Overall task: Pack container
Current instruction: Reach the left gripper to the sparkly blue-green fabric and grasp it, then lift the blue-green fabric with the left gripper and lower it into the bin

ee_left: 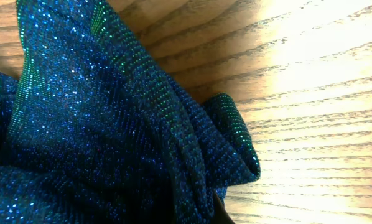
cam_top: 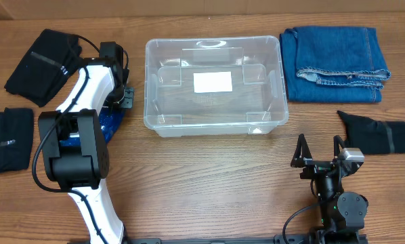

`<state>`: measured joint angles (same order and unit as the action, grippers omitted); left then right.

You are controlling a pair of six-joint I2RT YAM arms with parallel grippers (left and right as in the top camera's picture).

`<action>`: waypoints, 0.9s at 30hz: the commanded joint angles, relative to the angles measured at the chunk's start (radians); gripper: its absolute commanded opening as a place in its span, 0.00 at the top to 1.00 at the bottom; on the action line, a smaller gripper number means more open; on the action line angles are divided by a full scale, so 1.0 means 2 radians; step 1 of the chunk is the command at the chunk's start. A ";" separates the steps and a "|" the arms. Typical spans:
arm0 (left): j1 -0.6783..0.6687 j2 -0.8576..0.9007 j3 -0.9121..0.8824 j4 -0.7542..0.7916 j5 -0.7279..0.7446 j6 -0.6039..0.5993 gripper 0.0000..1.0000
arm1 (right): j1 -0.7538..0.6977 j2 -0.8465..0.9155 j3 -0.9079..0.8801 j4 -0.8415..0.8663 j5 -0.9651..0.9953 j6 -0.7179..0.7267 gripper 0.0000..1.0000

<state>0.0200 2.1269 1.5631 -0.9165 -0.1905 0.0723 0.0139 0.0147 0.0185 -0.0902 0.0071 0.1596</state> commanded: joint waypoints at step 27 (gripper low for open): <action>-0.005 0.007 0.451 -0.274 0.028 0.007 0.96 | 0.001 -0.006 -0.005 0.003 0.003 -0.001 0.00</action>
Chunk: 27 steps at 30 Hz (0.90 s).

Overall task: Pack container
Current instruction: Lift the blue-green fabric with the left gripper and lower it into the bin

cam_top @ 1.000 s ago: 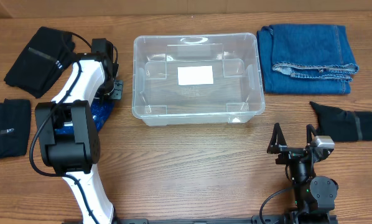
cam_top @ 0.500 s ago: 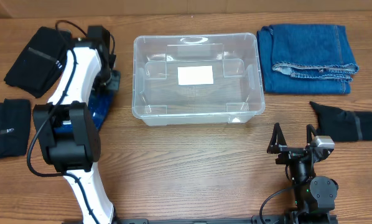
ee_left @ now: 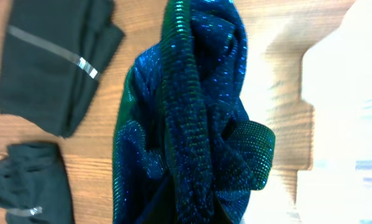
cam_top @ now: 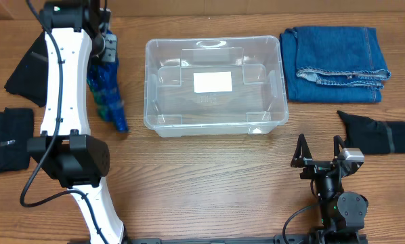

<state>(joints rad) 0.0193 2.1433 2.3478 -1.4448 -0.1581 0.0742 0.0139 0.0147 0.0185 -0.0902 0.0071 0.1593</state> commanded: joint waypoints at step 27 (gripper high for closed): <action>-0.141 -0.010 0.299 -0.007 0.003 0.154 0.96 | 0.001 -0.006 -0.005 0.003 0.003 -0.001 0.00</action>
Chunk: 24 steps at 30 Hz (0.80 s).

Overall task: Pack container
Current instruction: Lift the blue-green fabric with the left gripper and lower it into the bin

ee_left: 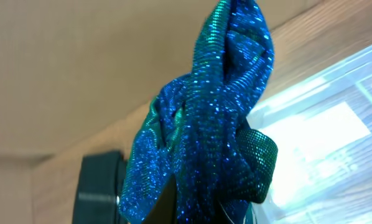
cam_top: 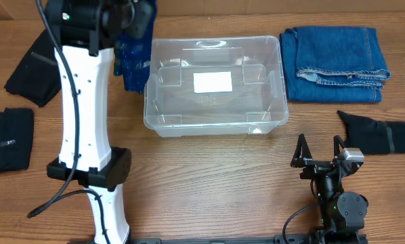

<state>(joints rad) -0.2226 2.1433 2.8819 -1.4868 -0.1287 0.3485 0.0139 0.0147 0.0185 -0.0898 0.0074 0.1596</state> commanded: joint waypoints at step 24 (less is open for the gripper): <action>-0.112 -0.009 -0.118 0.053 -0.013 0.345 0.96 | 0.001 -0.006 -0.005 0.003 0.003 -0.001 0.00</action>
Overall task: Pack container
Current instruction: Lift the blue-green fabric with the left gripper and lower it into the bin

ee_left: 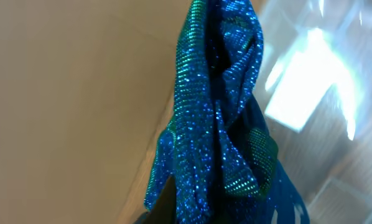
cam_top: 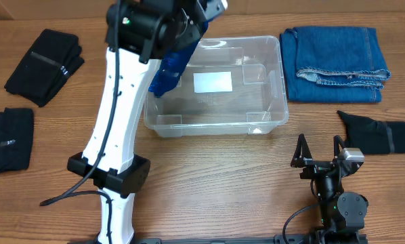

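A sparkly blue-green cloth (cam_top: 170, 66) hangs from my left gripper (cam_top: 192, 27), which is shut on it high over the left part of the clear plastic bin (cam_top: 273, 108). In the left wrist view the cloth (ee_left: 220, 118) fills the middle, with the bin's floor and white label (ee_left: 304, 87) behind it. My right gripper (cam_top: 320, 146) rests open near the table's front right, nothing between its fingers. The bin holds only its white label (cam_top: 212, 82).
Folded blue jeans (cam_top: 338, 54) lie at the back right. A black garment (cam_top: 385, 135) lies right of the bin. Two black folded garments sit at the left, one (cam_top: 43, 57) at the back and one (cam_top: 9, 139) nearer the front.
My left gripper has moved right with the sparkly cloth, from beside the bin's back-left corner to over the bin's left part. The right arm has not moved.
The left gripper was low on the sparkly cloth on the table left of the bin. Then it held the cloth lifted beside the bin's left side, then at the bin's back-left corner, and now the cloth hangs over the bin.
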`<state>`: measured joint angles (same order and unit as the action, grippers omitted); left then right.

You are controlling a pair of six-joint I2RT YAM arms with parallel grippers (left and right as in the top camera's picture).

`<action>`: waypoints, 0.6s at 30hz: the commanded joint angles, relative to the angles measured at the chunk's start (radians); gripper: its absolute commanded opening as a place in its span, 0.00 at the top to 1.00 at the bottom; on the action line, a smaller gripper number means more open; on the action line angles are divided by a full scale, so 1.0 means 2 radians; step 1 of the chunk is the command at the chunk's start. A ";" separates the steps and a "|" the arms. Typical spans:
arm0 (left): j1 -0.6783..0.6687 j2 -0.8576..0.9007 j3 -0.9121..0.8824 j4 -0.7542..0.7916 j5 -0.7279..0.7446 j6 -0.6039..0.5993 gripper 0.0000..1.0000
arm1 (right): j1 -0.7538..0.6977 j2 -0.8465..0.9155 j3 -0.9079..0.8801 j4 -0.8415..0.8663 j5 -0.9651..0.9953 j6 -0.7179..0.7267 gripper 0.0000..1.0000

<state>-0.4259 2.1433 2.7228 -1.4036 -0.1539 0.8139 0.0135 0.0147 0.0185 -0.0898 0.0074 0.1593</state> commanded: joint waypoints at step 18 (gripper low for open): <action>-0.031 -0.008 -0.201 0.133 -0.002 0.379 0.96 | 0.001 -0.006 -0.005 0.003 0.003 -0.001 0.00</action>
<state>-0.4892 2.1433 2.3512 -1.1683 -0.1463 1.4612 0.0139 0.0147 0.0185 -0.0906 0.0071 0.1593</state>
